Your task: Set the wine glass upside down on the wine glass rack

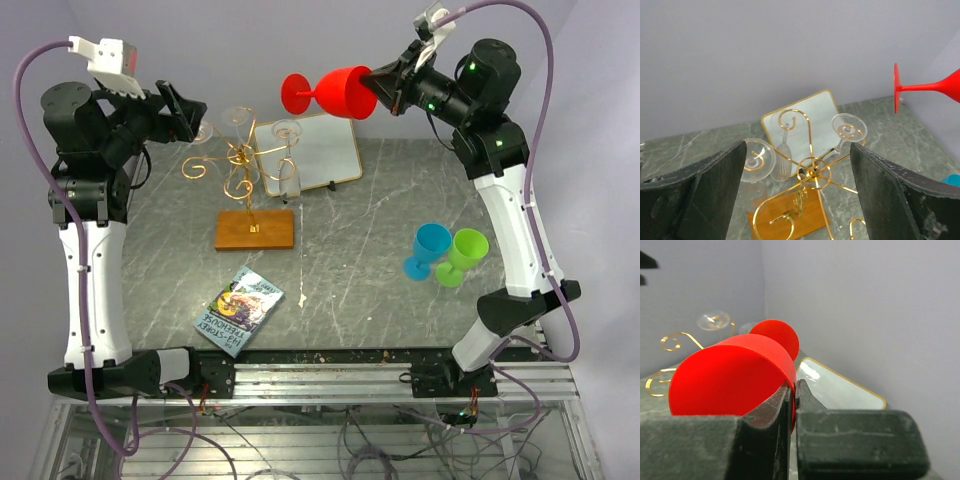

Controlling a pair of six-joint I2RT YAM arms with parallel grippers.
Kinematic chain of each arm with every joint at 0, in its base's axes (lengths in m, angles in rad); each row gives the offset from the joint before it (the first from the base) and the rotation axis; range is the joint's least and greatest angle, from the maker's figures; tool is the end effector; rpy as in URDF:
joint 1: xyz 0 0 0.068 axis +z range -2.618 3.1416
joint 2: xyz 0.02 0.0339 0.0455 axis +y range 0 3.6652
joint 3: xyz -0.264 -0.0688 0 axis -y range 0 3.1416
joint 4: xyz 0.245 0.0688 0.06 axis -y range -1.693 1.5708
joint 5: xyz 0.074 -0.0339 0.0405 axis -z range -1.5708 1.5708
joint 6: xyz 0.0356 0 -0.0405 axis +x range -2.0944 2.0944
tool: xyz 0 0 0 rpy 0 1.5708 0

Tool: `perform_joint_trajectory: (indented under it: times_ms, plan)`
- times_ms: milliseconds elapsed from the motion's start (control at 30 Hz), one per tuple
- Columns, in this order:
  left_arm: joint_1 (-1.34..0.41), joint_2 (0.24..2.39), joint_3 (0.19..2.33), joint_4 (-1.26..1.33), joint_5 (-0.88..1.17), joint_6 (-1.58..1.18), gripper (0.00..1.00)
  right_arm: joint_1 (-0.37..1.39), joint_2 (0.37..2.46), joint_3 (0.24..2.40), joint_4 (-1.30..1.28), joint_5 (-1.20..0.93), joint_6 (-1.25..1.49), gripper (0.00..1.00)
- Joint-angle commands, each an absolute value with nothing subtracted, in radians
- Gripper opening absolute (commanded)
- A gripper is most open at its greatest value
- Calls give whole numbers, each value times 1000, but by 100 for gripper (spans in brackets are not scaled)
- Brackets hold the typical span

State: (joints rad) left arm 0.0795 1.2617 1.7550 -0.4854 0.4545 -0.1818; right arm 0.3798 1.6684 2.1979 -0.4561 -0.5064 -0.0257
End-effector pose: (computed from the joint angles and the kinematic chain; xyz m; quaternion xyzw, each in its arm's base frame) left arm 0.2336 0.0029 0.5347 0.0692 0.7012 -0.1938 0.6826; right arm 0.3017 0.1390 0.5595 -0.3124 0.6085 0.2928 0.6681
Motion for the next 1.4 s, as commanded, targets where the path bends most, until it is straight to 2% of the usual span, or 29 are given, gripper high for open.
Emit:
perform_joint_trajectory:
  times_ms: [0, 300, 467, 1033, 1167, 1367]
  plan:
    - [58, 1286, 1757, -404, 540, -259, 94, 394, 1661, 2214, -373, -613, 99, 0]
    - [-26, 1336, 1735, -332, 633, -435, 92, 486, 1727, 2264, -382, -607, 115, 0]
    - [-67, 1340, 1707, -336, 627, -456, 86, 515, 1740, 2267, -384, -624, 111, 0]
    - [-75, 1358, 1714, -435, 669, -427, 44, 541, 1769, 2295, -409, -611, 70, 0]
    - [-75, 1355, 1715, -439, 686, -421, 31, 541, 1767, 2293, -410, -603, 64, 0]
    - [-75, 1353, 1705, -426, 710, -437, 20, 541, 1757, 2279, -406, -604, 65, 0]
